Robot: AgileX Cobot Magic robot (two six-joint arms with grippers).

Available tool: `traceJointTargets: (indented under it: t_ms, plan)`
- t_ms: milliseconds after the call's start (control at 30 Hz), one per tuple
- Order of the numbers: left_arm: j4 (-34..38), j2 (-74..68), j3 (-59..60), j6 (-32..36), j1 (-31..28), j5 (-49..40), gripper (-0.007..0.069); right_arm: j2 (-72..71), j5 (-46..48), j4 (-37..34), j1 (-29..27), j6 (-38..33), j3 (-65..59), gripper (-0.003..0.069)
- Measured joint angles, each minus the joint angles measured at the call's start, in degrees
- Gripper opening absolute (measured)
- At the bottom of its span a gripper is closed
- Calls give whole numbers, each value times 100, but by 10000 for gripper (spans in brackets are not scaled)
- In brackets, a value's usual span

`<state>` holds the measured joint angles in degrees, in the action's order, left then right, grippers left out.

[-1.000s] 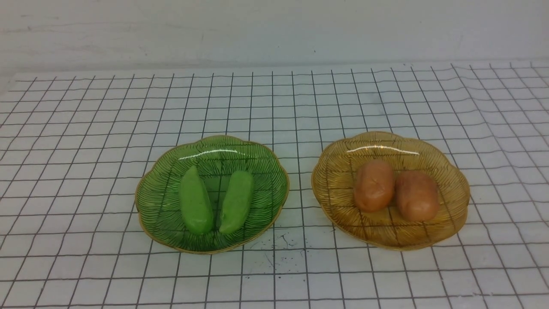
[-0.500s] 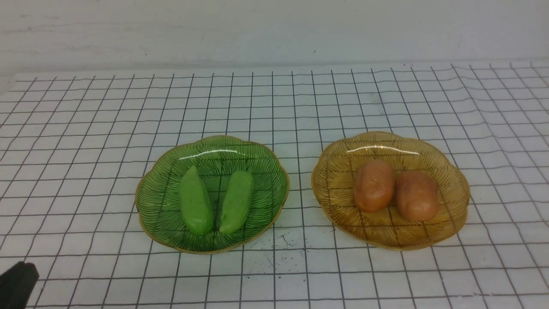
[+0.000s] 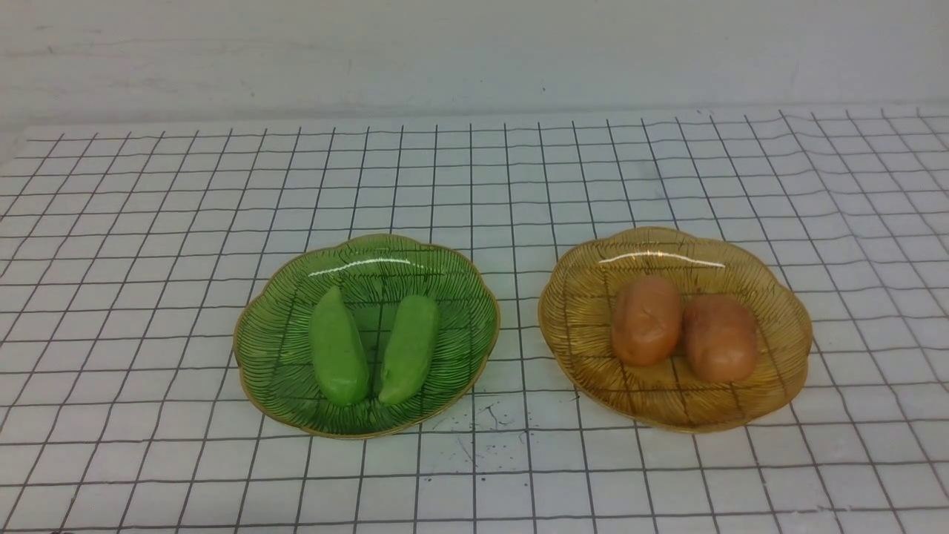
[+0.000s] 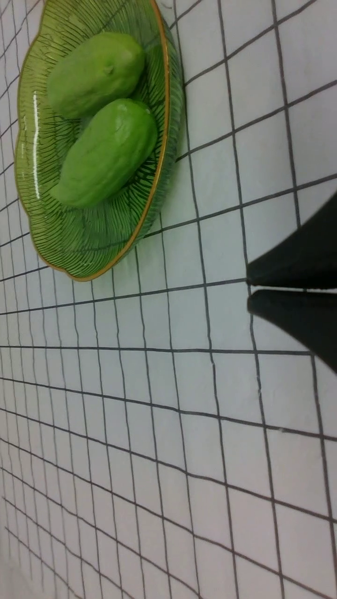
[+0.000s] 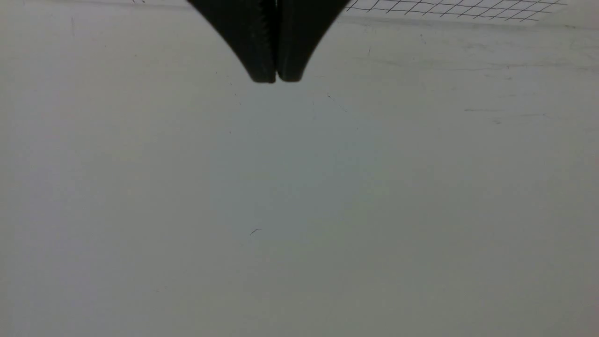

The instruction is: Put different types of vegetables on the plate.

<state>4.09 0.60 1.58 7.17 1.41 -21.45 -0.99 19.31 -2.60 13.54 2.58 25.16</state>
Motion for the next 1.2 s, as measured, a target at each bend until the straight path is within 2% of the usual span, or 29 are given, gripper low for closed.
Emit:
traceJointTargets:
  t_ms: [1033,1100,1200]
  plan:
    - [0,0,0,0,0,-29,-8,0,0,2,0,0,0,-15]
    - [0,0,0,0,0,-31,-8,0,2,80,0,0,0,-15]
    - [0,0,0,0,0,-36,-8,0,2,588,0,0,-107,-15]
